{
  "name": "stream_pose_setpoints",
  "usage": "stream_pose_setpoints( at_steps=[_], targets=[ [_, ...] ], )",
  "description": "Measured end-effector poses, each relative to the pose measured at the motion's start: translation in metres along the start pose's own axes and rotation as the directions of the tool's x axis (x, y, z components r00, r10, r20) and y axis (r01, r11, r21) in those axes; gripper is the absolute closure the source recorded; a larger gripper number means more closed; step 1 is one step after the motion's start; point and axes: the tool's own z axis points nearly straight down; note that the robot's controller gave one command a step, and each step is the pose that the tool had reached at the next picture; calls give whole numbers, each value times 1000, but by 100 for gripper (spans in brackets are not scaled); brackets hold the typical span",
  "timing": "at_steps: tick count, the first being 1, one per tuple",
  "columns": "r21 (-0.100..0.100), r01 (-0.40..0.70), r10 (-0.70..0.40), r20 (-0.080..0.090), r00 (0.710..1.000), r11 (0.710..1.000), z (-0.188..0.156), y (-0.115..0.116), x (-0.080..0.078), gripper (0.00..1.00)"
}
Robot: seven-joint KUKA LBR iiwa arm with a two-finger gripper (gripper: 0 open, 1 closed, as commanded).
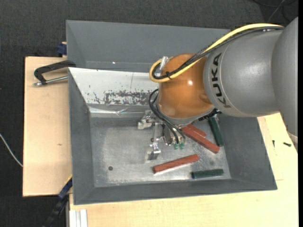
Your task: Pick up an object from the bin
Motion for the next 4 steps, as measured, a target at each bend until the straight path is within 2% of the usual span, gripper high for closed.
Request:
stream_pose_setpoints(
  at_steps=[1,2,3,4],
  targets=[
    [2,-54,54,-16,998,999,38,-11,0,0],
    [-2,99,-99,-12,995,995,57,-40,28,0],
    [0,-26,26,-6,1000,1000,41,-62,26,0],
    [3,-225,225,-9,974,974,43,-69,30,0]
  ],
)
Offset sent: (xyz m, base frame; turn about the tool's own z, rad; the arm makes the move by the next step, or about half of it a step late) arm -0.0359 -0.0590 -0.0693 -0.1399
